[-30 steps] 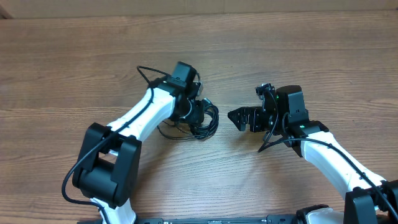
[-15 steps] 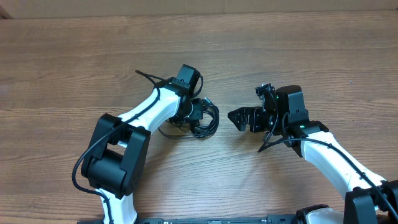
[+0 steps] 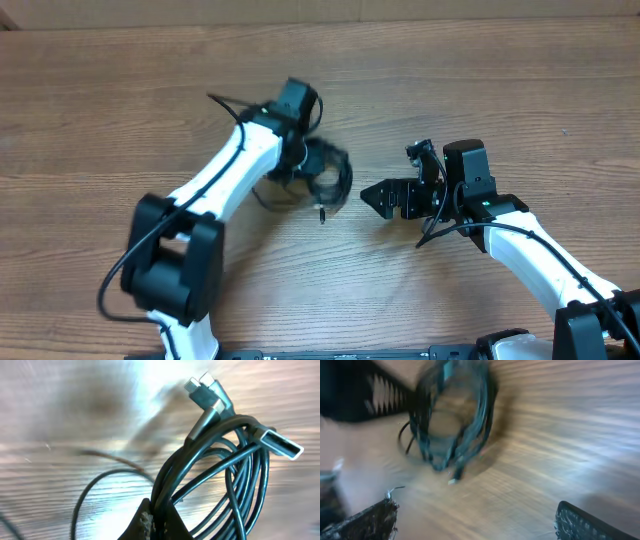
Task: Untangle cables
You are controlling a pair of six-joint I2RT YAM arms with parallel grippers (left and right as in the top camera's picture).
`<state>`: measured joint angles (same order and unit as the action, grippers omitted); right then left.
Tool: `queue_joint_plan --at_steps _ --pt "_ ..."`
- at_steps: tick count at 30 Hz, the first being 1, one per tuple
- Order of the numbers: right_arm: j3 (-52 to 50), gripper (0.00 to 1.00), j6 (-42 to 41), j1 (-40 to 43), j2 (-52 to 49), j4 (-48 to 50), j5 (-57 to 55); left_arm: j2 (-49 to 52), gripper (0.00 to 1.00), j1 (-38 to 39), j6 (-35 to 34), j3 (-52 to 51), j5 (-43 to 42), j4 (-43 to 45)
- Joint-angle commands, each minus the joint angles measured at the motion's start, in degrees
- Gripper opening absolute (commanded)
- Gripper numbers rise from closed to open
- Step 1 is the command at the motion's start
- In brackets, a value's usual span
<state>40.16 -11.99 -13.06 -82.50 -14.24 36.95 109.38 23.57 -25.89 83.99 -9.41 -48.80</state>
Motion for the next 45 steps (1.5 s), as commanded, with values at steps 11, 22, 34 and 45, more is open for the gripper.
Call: queue_joint_plan --at_steps 11,22,34,45 --pt "5.75 1.00 -0.13 8.26 13.60 -17.29 1.79 -13.94 0.04 -0.09 22.97 7.43 -1.79 -6.51" --pt "11.65 1.00 -0.15 8.20 23.78 -21.53 9.46 -13.94 0.04 -0.09 42.27 7.43 -9.75 -10.12" --pt "12.11 0.58 3.96 0.42 23.45 -15.80 -5.27 -13.94 0.04 -0.09 52.22 7.43 -14.16 -13.60" --pt "12.37 0.58 3.06 -17.86 22.23 -11.50 -30.95 -13.94 0.05 0.39 47.58 7.43 -14.64 -13.79"
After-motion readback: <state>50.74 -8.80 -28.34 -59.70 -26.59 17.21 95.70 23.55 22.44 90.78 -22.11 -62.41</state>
